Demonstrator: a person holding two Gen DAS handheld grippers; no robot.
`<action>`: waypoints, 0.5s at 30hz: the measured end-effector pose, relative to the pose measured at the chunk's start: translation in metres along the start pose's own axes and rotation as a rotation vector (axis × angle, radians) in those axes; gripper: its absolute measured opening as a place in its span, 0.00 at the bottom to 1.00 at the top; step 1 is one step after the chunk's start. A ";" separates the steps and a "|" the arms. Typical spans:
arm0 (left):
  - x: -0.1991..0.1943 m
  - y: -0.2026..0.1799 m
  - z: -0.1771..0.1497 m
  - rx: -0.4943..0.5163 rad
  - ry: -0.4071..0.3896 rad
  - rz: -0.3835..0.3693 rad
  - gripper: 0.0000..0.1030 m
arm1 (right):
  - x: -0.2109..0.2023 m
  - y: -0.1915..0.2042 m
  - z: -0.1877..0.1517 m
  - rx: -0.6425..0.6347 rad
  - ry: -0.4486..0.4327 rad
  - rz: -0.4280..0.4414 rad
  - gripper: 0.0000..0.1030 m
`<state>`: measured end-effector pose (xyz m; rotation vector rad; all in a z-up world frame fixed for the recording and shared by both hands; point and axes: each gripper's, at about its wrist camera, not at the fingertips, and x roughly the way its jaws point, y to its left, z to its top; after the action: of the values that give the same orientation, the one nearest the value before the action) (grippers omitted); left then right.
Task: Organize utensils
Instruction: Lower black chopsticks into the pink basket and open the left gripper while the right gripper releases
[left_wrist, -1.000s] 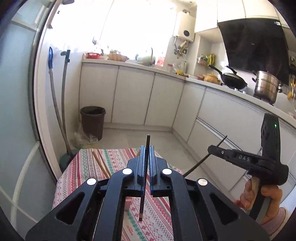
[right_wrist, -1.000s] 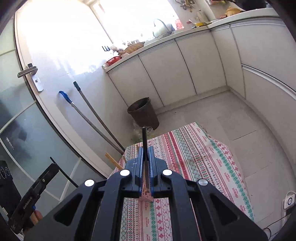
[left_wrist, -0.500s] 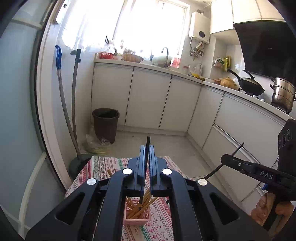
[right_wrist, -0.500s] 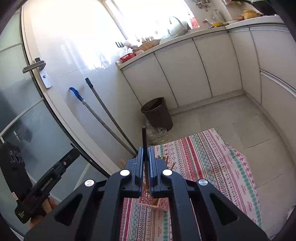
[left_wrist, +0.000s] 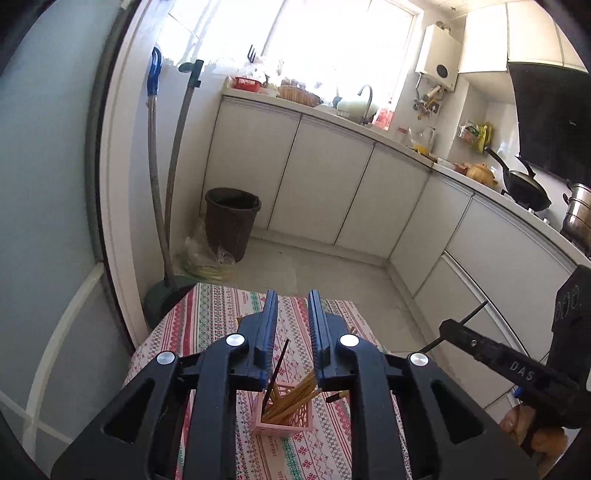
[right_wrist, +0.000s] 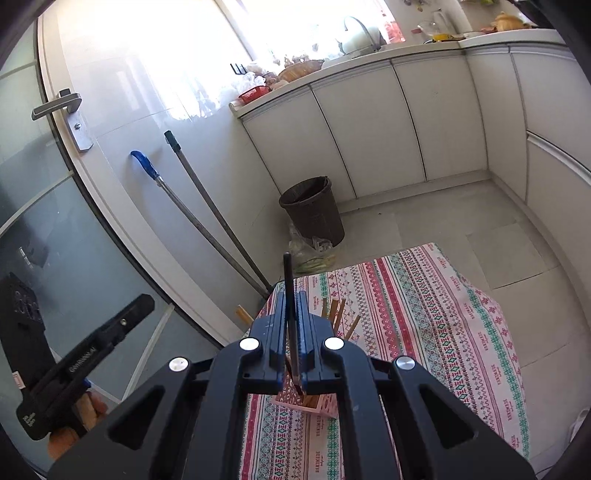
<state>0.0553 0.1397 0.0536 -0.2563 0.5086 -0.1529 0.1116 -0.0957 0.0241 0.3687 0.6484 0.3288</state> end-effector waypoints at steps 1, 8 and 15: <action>-0.003 0.000 0.001 0.002 -0.004 -0.001 0.17 | 0.003 0.002 -0.001 -0.002 0.004 -0.003 0.05; -0.006 0.000 0.000 0.020 -0.007 0.036 0.22 | 0.039 0.015 -0.011 -0.010 0.033 -0.019 0.06; -0.008 0.004 -0.001 0.013 -0.010 0.037 0.23 | 0.050 0.019 -0.015 -0.009 0.025 -0.030 0.27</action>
<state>0.0480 0.1447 0.0561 -0.2350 0.5021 -0.1186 0.1362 -0.0554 -0.0050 0.3464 0.6758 0.3080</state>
